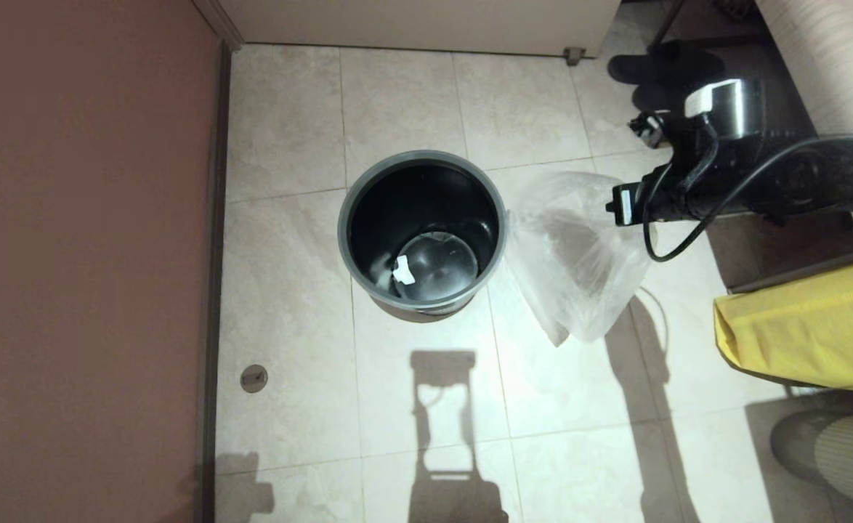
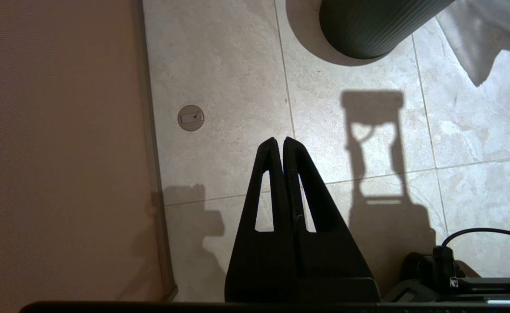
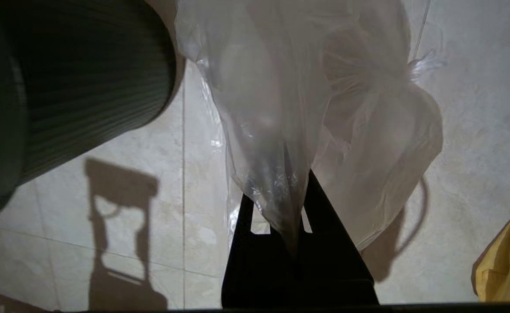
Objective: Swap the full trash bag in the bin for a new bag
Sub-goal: Pick up the trash bag, then put the new garbage bag on the trash can
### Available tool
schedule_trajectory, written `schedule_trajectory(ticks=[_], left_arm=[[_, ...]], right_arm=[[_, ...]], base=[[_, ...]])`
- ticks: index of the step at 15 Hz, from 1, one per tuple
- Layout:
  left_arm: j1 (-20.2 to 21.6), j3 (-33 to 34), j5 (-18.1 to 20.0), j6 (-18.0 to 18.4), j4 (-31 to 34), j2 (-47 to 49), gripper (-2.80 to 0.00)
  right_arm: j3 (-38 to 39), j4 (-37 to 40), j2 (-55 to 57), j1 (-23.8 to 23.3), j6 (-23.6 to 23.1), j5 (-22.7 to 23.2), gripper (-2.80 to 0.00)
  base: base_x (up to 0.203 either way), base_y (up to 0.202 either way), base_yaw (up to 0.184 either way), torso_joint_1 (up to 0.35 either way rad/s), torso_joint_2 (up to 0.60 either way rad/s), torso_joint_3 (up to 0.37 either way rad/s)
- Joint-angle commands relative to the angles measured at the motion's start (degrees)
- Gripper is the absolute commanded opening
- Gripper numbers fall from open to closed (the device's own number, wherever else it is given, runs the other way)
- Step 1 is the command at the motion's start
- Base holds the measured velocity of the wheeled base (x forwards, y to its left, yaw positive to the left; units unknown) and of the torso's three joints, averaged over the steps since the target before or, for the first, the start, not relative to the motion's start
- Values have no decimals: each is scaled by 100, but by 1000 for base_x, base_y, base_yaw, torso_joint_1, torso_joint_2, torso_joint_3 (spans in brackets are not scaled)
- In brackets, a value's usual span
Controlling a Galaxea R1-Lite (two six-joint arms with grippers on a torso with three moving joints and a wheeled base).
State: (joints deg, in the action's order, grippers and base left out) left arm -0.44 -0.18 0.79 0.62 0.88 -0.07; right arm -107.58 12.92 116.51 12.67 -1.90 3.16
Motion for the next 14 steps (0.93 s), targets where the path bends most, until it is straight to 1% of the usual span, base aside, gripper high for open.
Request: schedule_trajectory(ticks=[1,6,7,8,10,11,14], left_arm=[[0,1,0,-1,0,7,-280],[0,1,0,-1,0,7,-280],[0,1,0,-1,0,7,-280],[0,1,0,-1,0,7,-280],[0,1,0,-1,0,7,-280],[0,1,0,-1,0,7,-280],[0,1,0,-1,0,7,-280]], right_arm=[[-13,170,-755,130,12,-9,-280],[-91,194,-1713,219,21,-36,-280],[-97,193,-1877,308,162,-40,-280],[-158,200,-2025,467,535,-42,-280],[-487,186,-2143,809,1078,-41,-280],[-509,144,-2182,997,1183,-38,-280],[-532,-146,-2242,1704,1291,-44,-280]], base=[[0,0,0,0,0,0],[0,0,0,0,0,0],[0,0,0,0,0,0],[0,0,0,0,0,0],[0,0,0,0,0,0],[0,0,0,0,0,0],[0,0,0,0,0,0]])
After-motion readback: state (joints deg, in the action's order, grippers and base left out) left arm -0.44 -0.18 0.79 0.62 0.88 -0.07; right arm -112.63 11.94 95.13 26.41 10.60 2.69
